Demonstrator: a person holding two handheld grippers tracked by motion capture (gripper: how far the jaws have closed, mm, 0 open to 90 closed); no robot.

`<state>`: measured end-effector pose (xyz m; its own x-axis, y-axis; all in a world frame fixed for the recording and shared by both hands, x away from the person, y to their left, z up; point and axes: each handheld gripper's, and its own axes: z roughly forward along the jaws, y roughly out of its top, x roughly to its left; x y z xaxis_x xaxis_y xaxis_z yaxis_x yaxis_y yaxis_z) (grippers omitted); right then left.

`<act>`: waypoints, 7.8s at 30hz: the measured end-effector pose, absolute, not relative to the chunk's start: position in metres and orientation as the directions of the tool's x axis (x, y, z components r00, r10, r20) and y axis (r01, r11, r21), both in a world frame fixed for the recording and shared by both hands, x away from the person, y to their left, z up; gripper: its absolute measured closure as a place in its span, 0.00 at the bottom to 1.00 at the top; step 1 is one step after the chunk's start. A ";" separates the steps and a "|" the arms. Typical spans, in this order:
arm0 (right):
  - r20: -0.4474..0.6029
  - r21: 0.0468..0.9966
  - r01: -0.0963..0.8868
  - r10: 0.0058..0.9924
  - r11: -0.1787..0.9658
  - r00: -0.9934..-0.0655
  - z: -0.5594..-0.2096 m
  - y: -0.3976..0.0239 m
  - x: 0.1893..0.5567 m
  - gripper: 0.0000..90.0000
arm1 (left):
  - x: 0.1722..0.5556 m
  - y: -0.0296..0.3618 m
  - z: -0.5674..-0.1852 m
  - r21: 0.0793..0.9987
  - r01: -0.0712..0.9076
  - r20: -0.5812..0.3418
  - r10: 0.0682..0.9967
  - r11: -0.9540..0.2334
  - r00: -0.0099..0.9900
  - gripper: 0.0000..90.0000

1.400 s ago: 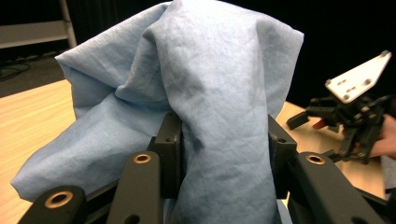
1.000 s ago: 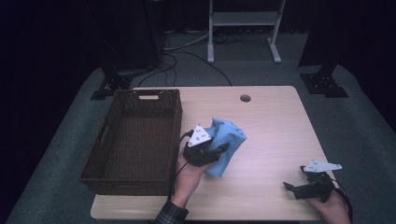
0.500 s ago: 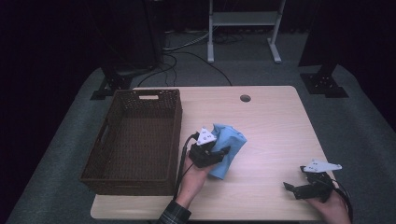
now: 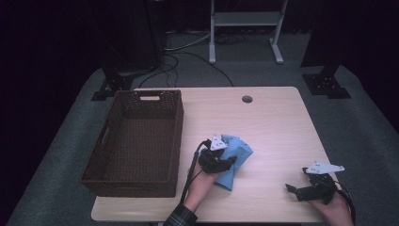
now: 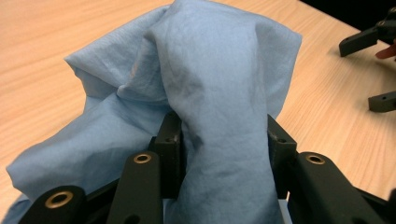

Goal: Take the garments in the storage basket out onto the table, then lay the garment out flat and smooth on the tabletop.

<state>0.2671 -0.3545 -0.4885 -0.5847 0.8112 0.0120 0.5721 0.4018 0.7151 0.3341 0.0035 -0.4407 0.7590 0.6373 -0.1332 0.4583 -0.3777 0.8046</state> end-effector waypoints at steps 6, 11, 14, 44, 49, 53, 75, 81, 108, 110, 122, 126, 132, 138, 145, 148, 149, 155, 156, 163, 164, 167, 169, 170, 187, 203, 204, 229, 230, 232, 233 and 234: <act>0.012 0.715 0.572 0.811 0.402 -0.585 -0.488 -0.355 0.267 0.02 | 0.336 -0.003 -0.451 0.785 0.469 -0.125 0.639 -0.404 0.759 0.65; 0.012 0.715 0.572 0.811 0.402 -0.585 -0.488 -0.355 0.267 0.02 | 0.338 -0.005 -0.456 0.779 0.473 -0.124 0.639 -0.411 0.759 0.64; 0.012 0.715 0.572 0.811 0.402 -0.585 -0.488 -0.355 0.267 0.02 | 0.339 -0.005 -0.459 0.775 0.482 -0.128 0.645 -0.409 0.754 0.63; 0.012 0.716 0.572 0.812 0.401 -0.584 -0.488 -0.355 0.267 0.02 | 0.346 -0.008 -0.471 0.765 0.491 -0.092 0.684 -0.416 0.724 0.23; 0.012 0.716 0.572 0.812 0.401 -0.584 -0.488 -0.355 0.267 0.02 | 0.346 -0.009 -0.472 0.769 0.487 -0.098 0.676 -0.414 0.730 0.16; 0.012 0.715 0.572 0.812 0.401 -0.584 -0.488 -0.355 0.267 0.02 | 0.347 -0.008 -0.471 0.775 0.491 -0.104 0.685 -0.399 0.721 0.04; 0.012 0.715 0.572 0.812 0.401 -0.584 -0.488 -0.355 0.267 0.02 | 0.333 0.009 -0.432 0.825 0.427 -0.083 0.667 -0.371 0.740 0.00; 0.012 0.716 0.572 0.812 0.401 -0.584 -0.488 -0.355 0.267 0.02 | 0.322 0.018 -0.424 0.836 0.403 -0.068 0.658 -0.373 0.750 0.00; 0.012 0.716 0.572 0.812 0.400 -0.584 -0.488 -0.355 0.267 0.02 | 0.278 0.048 -0.433 0.826 0.391 -0.043 0.647 -0.406 0.761 0.00; 0.012 0.716 0.572 0.812 0.401 -0.584 -0.488 -0.355 0.267 0.02 | 0.275 0.049 -0.437 0.821 0.396 -0.039 0.650 -0.413 0.759 0.00; 0.012 0.716 0.572 0.812 0.400 -0.583 -0.488 -0.355 0.267 0.02 | 0.264 0.053 -0.463 0.772 0.417 -0.020 0.639 -0.479 0.769 0.00; 0.012 0.716 0.572 0.812 0.401 -0.584 -0.488 -0.355 0.267 0.02 | 0.265 0.052 -0.469 0.759 0.429 -0.020 0.642 -0.490 0.767 0.00; 0.012 0.715 0.572 0.811 0.401 -0.585 -0.488 -0.355 0.267 0.02 | 0.268 0.052 -0.475 0.737 0.438 -0.014 0.637 -0.514 0.771 0.00; 0.012 0.715 0.572 0.811 0.401 -0.585 -0.488 -0.355 0.267 0.02 | 0.270 0.050 -0.481 0.706 0.452 -0.011 0.630 -0.546 0.777 0.00; 0.012 0.716 0.572 0.811 0.401 -0.584 -0.488 -0.354 0.267 0.02 | 0.270 0.050 -0.484 0.706 0.438 0.015 0.630 -0.556 0.776 0.00; 0.012 0.715 0.572 0.811 0.401 -0.585 -0.488 -0.355 0.267 0.02 | 0.270 0.050 -0.485 0.710 0.432 0.022 0.631 -0.557 0.776 0.00; 0.012 0.715 0.572 0.811 0.401 -0.585 -0.488 -0.355 0.267 0.02 | 0.270 0.050 -0.485 0.712 0.432 0.022 0.633 -0.553 0.774 0.00; 0.012 0.715 0.571 0.810 0.403 -0.586 -0.488 -0.355 0.267 0.02 | 0.270 0.050 -0.485 0.715 0.429 0.023 0.632 -0.552 0.775 0.00; 0.012 0.715 0.571 0.810 0.403 -0.586 -0.488 -0.355 0.267 0.02 | 0.270 0.050 -0.485 0.715 0.428 0.023 0.630 -0.552 0.776 0.00; 0.005 0.735 0.560 0.822 0.383 -0.569 -0.484 -0.355 0.268 0.02 | 0.270 0.052 -0.485 0.715 0.418 0.023 0.616 -0.561 0.787 0.00; 0.008 0.742 0.553 0.821 0.379 -0.572 -0.483 -0.355 0.268 0.02 | 0.270 0.052 -0.485 0.715 0.418 0.023 0.616 -0.561 0.787 0.00; 0.007 0.753 0.540 0.815 0.377 -0.579 -0.480 -0.353 0.269 0.02 | 0.270 0.052 -0.485 0.715 0.418 0.023 0.616 -0.561 0.787 0.00; -0.003 0.759 0.528 0.812 0.381 -0.583 -0.477 -0.351 0.270 0.02 | 0.270 0.052 -0.485 0.715 0.418 0.023 0.616 -0.561 0.787 0.00; -0.007 0.759 0.523 0.809 0.386 -0.587 -0.476 -0.351 0.270 0.02 | 0.270 0.052 -0.485 0.715 0.418 0.023 0.616 -0.561 0.788 0.00; 0.003 0.797 0.471 0.778 0.378 -0.628 -0.460 -0.337 0.280 0.02 | 0.270 0.052 -0.485 0.715 0.418 0.021 0.615 -0.560 0.788 0.00; 0.015 0.813 0.451 0.761 0.369 -0.649 -0.451 -0.327 0.287 0.02 | 0.270 0.052 -0.485 0.715 0.417 0.022 0.614 -0.561 0.789 0.00; 0.016 0.812 0.451 0.759 0.369 -0.650 -0.450 -0.326 0.287 0.02 | 0.270 0.052 -0.485 0.715 0.417 0.022 0.614 -0.561 0.789 0.00; 0.023 0.830 0.418 0.725 0.370 -0.688 -0.437 -0.306 0.298 0.02 | 0.271 0.052 -0.485 0.714 0.416 0.022 0.612 -0.563 0.791 0.00; 0.024 0.830 0.417 0.724 0.370 -0.690 -0.436 -0.305 0.298 0.02 | 0.271 0.052 -0.485 0.714 0.416 0.022 0.612 -0.563 0.791 0.00; 0.022 0.832 0.412 0.719 0.372 -0.694 -0.435 -0.302 0.299 0.02 | 0.271 0.052 -0.485 0.714 0.415 0.022 0.612 -0.563 0.791 0.00; 0.022 0.833 0.409 0.717 0.372 -0.697 -0.434 -0.301 0.300 0.02 | 0.271 0.052 -0.485 0.714 0.416 0.022 0.612 -0.563 0.791 0.00; 0.024 0.834 0.409 0.715 0.370 -0.698 -0.434 -0.300 0.300 0.02 | 0.271 0.052 -0.485 0.714 0.416 0.022 0.612 -0.563 0.791 0.00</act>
<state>0.3002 -0.3001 -0.4335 -0.6984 0.7153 0.0245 0.4086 0.3705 0.8341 0.2708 0.0524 -0.4853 0.7908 0.6116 0.0221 0.4156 -0.5632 0.7142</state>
